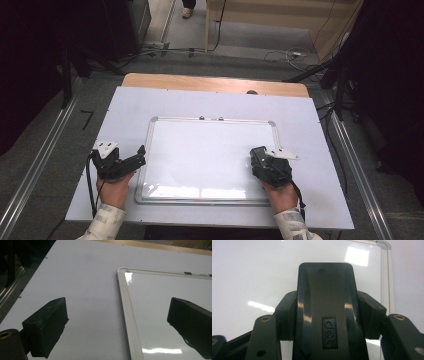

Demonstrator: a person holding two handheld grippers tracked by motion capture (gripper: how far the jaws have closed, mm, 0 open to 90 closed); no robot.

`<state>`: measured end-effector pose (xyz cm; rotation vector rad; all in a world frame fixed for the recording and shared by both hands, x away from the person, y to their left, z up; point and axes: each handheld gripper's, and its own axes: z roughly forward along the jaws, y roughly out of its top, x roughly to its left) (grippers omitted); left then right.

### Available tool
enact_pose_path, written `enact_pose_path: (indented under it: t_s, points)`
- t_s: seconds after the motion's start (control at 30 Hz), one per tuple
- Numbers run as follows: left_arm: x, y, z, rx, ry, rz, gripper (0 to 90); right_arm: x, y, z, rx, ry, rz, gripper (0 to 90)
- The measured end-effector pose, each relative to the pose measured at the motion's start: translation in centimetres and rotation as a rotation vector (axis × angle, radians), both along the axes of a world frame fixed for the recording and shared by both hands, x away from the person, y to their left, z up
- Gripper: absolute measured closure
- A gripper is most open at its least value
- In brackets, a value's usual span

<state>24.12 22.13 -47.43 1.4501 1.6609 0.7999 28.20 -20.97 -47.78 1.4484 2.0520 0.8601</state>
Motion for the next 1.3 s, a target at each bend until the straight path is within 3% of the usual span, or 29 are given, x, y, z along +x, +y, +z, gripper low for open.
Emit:
enact_pose_path:
  t_s: [0.7, 1.1, 1.3]
  points:
    - [-0.1, 0.0, 0.0, 0.003, 0.005, 0.001, 3.4, -1.0, -1.9, -0.6, -0.025, 0.012, -0.139, 38.3]
    - [-0.1, 0.0, -0.1, -0.003, 0.002, 0.006, 3.4, -0.5, -1.8, -1.7, -0.025, 0.039, -0.148, 37.0]
    - [-0.1, 0.0, 0.0, 0.000, 0.002, 0.005, 3.4, -0.6, -1.9, -1.4, 0.006, 0.037, -0.132, 24.1]
